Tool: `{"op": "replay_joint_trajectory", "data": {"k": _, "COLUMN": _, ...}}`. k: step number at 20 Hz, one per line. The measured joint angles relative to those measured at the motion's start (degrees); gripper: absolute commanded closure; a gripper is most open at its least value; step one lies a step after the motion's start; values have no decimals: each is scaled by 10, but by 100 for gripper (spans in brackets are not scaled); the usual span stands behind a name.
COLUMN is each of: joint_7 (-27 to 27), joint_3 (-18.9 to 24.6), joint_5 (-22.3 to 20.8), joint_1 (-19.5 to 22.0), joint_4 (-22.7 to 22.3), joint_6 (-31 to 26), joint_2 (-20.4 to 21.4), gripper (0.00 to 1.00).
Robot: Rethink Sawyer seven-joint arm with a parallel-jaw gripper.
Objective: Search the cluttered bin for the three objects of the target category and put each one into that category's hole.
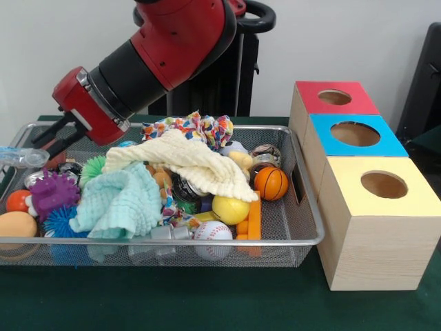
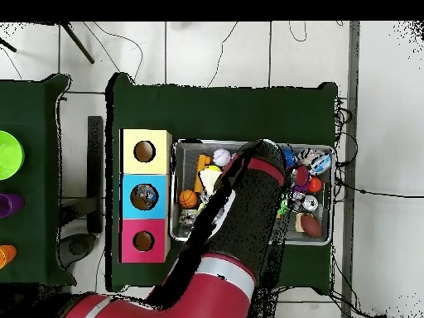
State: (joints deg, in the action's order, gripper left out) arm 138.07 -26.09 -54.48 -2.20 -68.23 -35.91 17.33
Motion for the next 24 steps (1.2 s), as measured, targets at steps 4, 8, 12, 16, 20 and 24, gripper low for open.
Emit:
{"op": "replay_joint_trajectory", "data": {"k": 4, "joint_7": 0, "joint_3": 0, "joint_5": 1, "joint_1": 0, "joint_4": -2, "joint_6": 0, "joint_2": 6, "gripper": 100}}
{"op": "replay_joint_trajectory", "data": {"k": 8, "joint_7": 0, "joint_3": 0, "joint_5": 6, "joint_1": 0, "joint_4": -10, "joint_6": 0, "joint_2": 15, "gripper": 100}}
{"op": "replay_joint_trajectory", "data": {"k": 12, "joint_7": 0, "joint_3": 0, "joint_5": 12, "joint_1": 0, "joint_4": -22, "joint_6": -3, "joint_2": 24, "gripper": 100}}
{"op": "replay_joint_trajectory", "data": {"k": 16, "joint_7": 0, "joint_3": 0, "joint_5": 19, "joint_1": -1, "joint_4": -35, "joint_6": -10, "joint_2": 32, "gripper": 100}}
{"op": "replay_joint_trajectory", "data": {"k": 20, "joint_7": 0, "joint_3": 0, "joint_5": 28, "joint_1": -1, "joint_4": -45, "joint_6": -17, "joint_2": 40, "gripper": 100}}
{"op": "replay_joint_trajectory", "data": {"k": 24, "joint_7": 0, "joint_3": 0, "joint_5": 40, "joint_1": -3, "joint_4": -55, "joint_6": -23, "joint_2": 45, "gripper": 100}}
